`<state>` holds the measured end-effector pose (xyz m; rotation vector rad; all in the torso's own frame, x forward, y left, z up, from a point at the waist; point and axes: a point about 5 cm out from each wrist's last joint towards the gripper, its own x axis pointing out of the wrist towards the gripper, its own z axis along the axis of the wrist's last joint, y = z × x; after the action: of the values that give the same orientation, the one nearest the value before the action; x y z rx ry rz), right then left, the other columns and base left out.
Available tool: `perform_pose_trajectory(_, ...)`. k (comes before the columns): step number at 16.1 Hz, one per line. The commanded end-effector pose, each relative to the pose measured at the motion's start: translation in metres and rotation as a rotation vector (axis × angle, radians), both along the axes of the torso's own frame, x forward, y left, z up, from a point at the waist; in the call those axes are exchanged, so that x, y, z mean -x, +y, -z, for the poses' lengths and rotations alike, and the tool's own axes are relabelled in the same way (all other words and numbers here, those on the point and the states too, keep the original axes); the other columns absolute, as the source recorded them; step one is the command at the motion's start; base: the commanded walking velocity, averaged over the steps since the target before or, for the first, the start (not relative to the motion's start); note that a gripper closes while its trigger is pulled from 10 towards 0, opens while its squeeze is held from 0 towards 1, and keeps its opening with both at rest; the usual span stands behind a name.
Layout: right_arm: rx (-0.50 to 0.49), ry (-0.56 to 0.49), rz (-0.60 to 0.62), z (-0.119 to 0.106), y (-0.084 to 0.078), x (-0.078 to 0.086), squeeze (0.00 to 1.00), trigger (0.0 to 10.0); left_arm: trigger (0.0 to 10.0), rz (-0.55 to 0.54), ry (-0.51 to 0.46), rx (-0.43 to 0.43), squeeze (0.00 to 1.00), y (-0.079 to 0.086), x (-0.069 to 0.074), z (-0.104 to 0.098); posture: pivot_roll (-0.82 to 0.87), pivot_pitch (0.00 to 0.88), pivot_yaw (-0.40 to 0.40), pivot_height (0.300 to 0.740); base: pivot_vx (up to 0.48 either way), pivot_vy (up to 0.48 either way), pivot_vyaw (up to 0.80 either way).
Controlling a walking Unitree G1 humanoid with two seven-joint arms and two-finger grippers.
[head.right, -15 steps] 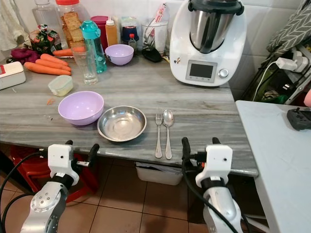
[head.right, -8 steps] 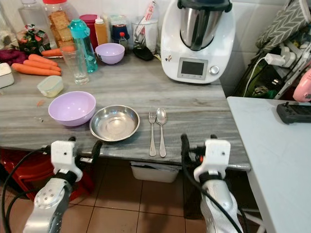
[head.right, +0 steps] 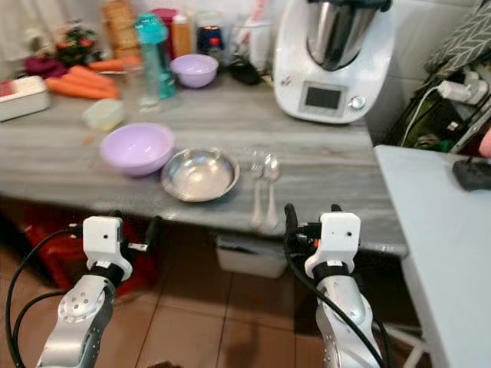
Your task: Setting the table
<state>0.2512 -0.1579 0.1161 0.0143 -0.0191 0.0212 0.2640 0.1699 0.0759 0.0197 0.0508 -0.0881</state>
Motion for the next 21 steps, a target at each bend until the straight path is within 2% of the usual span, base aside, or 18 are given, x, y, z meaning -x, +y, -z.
perform_pose_trajectory(1,-0.030,0.006,0.014,0.001,-0.003,-0.001,0.00,10.0,10.0,-0.002,0.008,-0.006,0.00,0.001,0.002,0.002,0.00,0.000,-0.039,0.740,-0.420,0.000,0.00)
perform_pose_trajectory(7,-0.057,0.028,0.015,0.002,-0.006,-0.004,0.00,10.0,10.0,-0.001,0.009,-0.009,0.00,0.001,-0.001,0.002,0.00,0.000,-0.036,0.740,-0.422,0.000,0.00)
perform_pose_trajectory(10,-0.031,0.031,-0.017,0.002,0.000,-0.003,0.00,10.0,10.0,0.028,-0.007,-0.012,0.00,-0.002,-0.002,0.001,-0.01,0.000,-0.031,0.740,-0.329,0.000,0.00)
perform_pose_trajectory(15,-0.001,0.023,-0.003,0.005,-0.003,-0.003,0.00,10.0,10.0,0.112,-0.022,0.003,0.00,-0.009,-0.003,-0.002,-0.02,0.000,-0.027,0.740,0.000,0.000,0.00)
perform_pose_trajectory(18,-0.031,0.043,0.011,0.006,-0.004,-0.004,0.00,10.0,10.0,0.128,-0.026,0.009,0.00,-0.011,-0.003,-0.003,-0.02,0.000,-0.027,0.740,0.000,0.000,0.00)
perform_pose_trajectory(21,-0.022,0.051,0.012,0.007,-0.005,-0.004,0.00,10.0,10.0,0.139,-0.026,0.017,0.00,-0.013,-0.002,-0.003,-0.02,0.000,-0.021,0.740,0.000,-0.437,0.00)
